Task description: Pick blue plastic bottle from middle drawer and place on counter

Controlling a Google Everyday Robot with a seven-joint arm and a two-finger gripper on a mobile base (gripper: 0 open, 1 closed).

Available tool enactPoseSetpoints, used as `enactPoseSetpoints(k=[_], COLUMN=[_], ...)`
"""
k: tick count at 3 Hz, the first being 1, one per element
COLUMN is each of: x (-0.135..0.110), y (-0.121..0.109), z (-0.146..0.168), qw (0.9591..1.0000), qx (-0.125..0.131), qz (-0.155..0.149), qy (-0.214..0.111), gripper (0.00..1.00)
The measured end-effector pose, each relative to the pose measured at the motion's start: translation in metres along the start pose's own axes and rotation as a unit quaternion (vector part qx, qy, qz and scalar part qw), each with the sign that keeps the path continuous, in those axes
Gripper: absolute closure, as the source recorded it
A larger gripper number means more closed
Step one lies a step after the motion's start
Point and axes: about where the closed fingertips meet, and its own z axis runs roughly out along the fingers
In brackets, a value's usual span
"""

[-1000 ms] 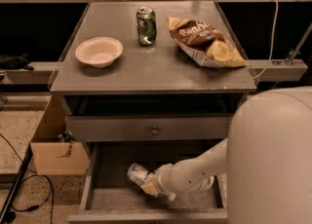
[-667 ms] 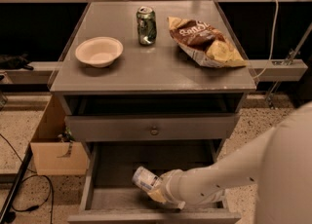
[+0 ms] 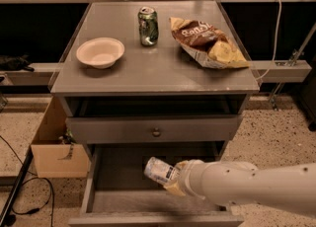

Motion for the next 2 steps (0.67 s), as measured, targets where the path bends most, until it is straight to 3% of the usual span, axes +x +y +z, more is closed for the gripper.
enactPoseSetpoints(k=[1, 2], x=[-0.0328, -0.0325], y=[-0.0661, -0.0644], z=[-0.0594, -0.0591], qw=[0.9991, 0.9992], qx=[0.032, 0.027], qz=[-0.021, -0.025], qy=[-0.017, -0.017], gripper=[1.0, 1.0])
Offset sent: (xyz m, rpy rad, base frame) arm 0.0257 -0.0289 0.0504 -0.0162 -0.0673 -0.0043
